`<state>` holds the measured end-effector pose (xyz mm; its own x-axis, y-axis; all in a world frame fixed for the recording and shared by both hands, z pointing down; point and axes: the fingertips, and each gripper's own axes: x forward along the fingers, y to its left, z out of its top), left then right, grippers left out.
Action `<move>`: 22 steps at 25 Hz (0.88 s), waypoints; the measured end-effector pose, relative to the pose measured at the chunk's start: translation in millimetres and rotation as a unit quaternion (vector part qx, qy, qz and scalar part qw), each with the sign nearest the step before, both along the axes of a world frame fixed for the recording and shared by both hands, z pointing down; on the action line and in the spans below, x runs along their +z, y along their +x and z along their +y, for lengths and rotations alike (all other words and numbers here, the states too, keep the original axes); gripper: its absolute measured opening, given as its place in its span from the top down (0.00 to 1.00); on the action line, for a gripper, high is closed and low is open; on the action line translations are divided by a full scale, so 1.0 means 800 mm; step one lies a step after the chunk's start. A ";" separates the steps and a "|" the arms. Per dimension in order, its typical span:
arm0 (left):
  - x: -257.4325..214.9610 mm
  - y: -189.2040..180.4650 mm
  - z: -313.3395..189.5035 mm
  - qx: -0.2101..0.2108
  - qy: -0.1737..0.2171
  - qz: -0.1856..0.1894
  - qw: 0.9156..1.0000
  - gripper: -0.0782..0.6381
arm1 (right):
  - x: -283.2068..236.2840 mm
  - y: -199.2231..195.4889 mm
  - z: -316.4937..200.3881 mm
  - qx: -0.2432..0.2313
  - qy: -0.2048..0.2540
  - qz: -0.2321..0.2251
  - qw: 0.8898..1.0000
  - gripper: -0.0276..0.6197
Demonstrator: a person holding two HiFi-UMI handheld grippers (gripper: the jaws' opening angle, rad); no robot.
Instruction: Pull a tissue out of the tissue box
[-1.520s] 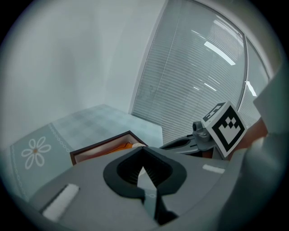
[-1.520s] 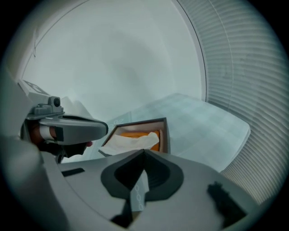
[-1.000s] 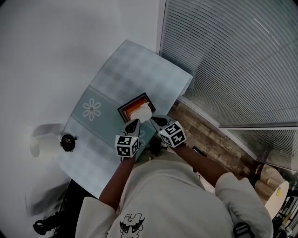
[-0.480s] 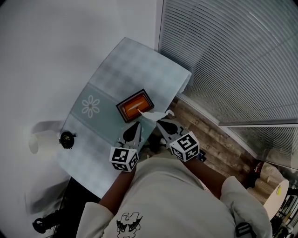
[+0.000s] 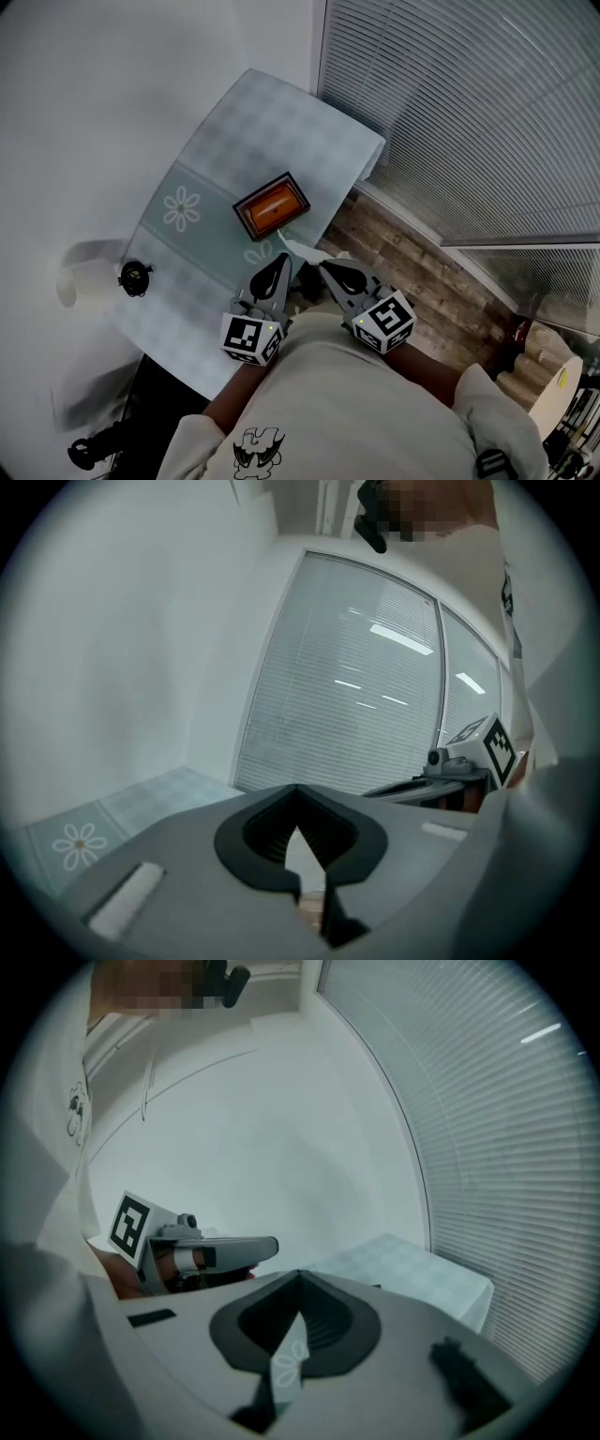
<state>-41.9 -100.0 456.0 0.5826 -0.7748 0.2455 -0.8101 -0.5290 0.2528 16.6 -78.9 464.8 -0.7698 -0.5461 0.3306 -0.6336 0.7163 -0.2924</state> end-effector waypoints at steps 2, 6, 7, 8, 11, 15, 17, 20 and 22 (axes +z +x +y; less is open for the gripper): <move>0.004 -0.001 0.000 0.000 -0.007 0.006 1.000 0.88 | 0.002 0.000 -0.001 0.006 -0.005 -0.004 1.000 0.94; 0.000 -0.005 -0.001 -0.003 -0.004 0.009 1.000 0.88 | -0.001 0.006 -0.007 0.019 0.000 -0.009 1.000 0.94; 0.000 -0.006 -0.002 -0.005 -0.005 0.012 1.000 0.88 | -0.001 0.006 -0.008 0.021 0.002 -0.008 1.000 0.94; 0.001 -0.007 -0.001 -0.007 -0.007 0.015 1.000 0.88 | -0.001 0.007 -0.008 0.023 0.004 -0.007 1.000 0.94; 0.004 -0.006 0.001 -0.008 -0.012 0.018 1.000 0.88 | 0.003 0.008 -0.009 0.028 0.008 -0.003 1.000 0.94; 0.008 -0.006 0.002 -0.005 -0.013 0.015 1.000 0.88 | 0.007 0.008 -0.010 0.031 0.005 0.001 1.000 0.94; 0.012 -0.007 0.001 -0.006 -0.017 0.013 1.000 0.88 | 0.007 0.008 -0.010 0.030 0.005 0.001 1.000 0.94; 0.015 -0.006 0.001 -0.006 -0.022 0.016 1.000 0.88 | 0.007 0.010 -0.011 0.032 0.007 0.003 0.999 0.94; 0.014 -0.004 0.000 -0.004 -0.019 0.013 1.000 0.88 | 0.008 0.011 -0.011 0.033 0.008 0.005 0.999 0.94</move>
<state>-44.8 -99.9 467.5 0.5831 -0.7698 0.2598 -0.8070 -0.5117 0.2948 25.2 -88.0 470.9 -0.7294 -0.6001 0.3283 -0.6816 0.6780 -0.2751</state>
